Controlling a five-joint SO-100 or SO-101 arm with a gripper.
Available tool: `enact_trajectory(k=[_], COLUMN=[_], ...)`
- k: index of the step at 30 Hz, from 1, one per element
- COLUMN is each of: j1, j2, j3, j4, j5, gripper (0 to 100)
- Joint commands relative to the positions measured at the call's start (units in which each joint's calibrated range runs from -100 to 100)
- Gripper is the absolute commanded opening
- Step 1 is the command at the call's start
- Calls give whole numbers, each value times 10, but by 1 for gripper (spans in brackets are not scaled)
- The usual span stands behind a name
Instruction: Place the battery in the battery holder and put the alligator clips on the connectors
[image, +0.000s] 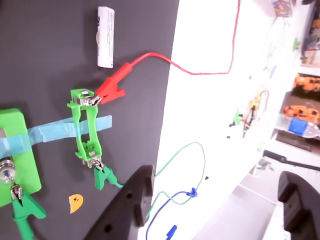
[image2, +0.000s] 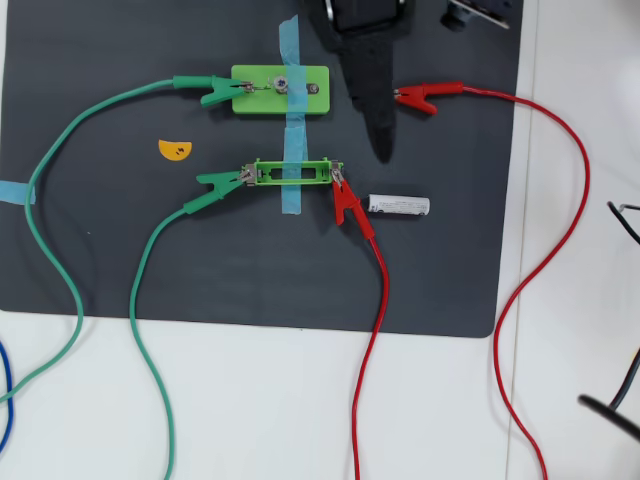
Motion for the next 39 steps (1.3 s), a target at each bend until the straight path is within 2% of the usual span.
enact_trajectory(k=[1,4,13,22,30,39], j1=[-77,-124,-134,-173,-173,-125], j2=[179,296,484,565,655,683], j3=[-143,-197,-269,-401,-486,-507], j4=[11,8,4,19,86,111], j5=[-30,-35,-74,-86,-86,-98], gripper=[25,25,25,25,25,25])
